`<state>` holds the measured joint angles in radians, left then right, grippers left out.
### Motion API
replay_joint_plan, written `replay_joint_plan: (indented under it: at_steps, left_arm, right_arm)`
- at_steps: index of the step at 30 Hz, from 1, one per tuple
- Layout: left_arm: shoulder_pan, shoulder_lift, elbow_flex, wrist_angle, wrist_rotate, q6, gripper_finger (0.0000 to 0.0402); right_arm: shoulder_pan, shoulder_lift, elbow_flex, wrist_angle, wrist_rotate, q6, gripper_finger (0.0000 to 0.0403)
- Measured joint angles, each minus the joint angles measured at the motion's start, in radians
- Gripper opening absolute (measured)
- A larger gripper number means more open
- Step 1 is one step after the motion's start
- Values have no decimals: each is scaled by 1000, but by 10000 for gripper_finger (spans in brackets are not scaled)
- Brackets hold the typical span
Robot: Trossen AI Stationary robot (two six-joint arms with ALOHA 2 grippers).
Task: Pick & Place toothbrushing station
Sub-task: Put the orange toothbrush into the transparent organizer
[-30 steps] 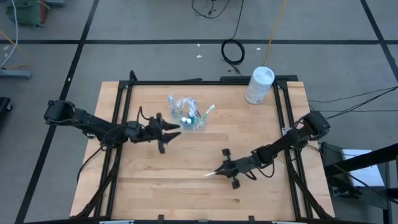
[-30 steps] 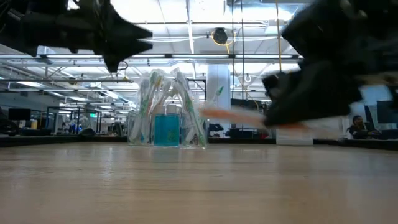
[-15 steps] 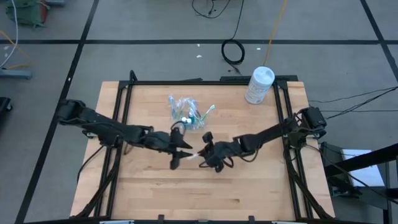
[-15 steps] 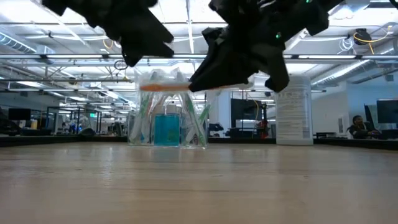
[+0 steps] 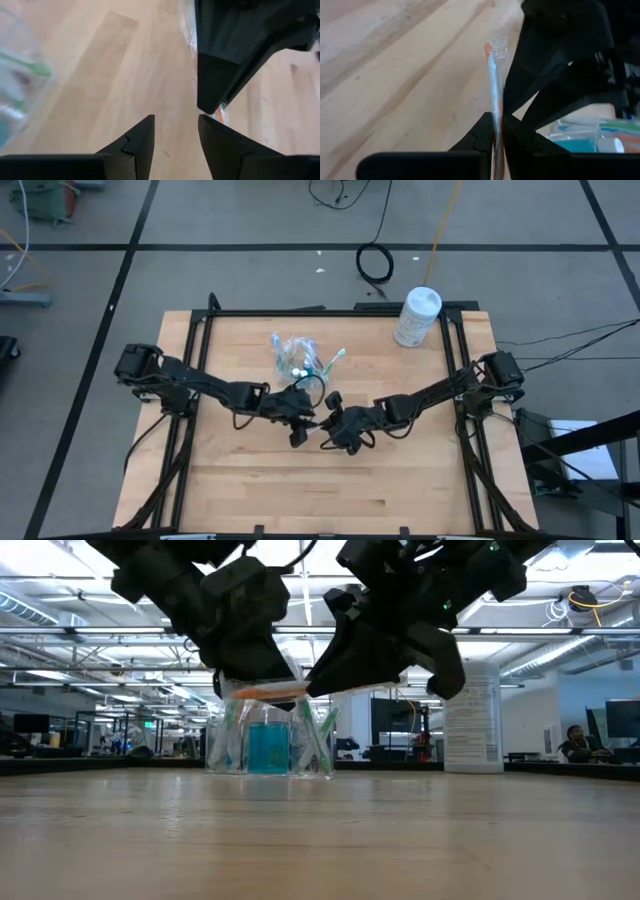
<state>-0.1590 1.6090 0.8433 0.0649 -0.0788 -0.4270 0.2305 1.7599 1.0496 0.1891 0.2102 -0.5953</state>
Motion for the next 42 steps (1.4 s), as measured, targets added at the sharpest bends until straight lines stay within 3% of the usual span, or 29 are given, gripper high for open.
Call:
replay_joint_plan:
  at_steps: [5, 14, 20, 26, 32, 37, 42]
  left_arm:
    - [5, 7, 0, 7, 42, -20, 149]
    - [19, 8, 0, 28, 33, -77, 92]
    - [20, 8, 0, 86, 32, -19, 121]
    - [7, 8, 0, 126, 104, -1, 165]
    - [9, 22, 1, 96, 67, -39, 181]
    - [24, 46, -1, 41, 57, -46, 160]
    - [29, 59, 0, 52, 57, -42, 109]
  right_arm:
    - [0, -1, 0, -5, -3, -1, 22]
    - [7, -2, 2, -89, 2, -19, 19]
    - [5, -2, 2, -95, 3, -19, 22]
    - [5, -2, 2, -73, 8, -19, 21]
    - [4, -1, 0, -50, 76, -18, 21]
    - [5, -3, 2, -22, 81, -20, 22]
    - [-4, -3, 2, -16, 81, -27, 24]
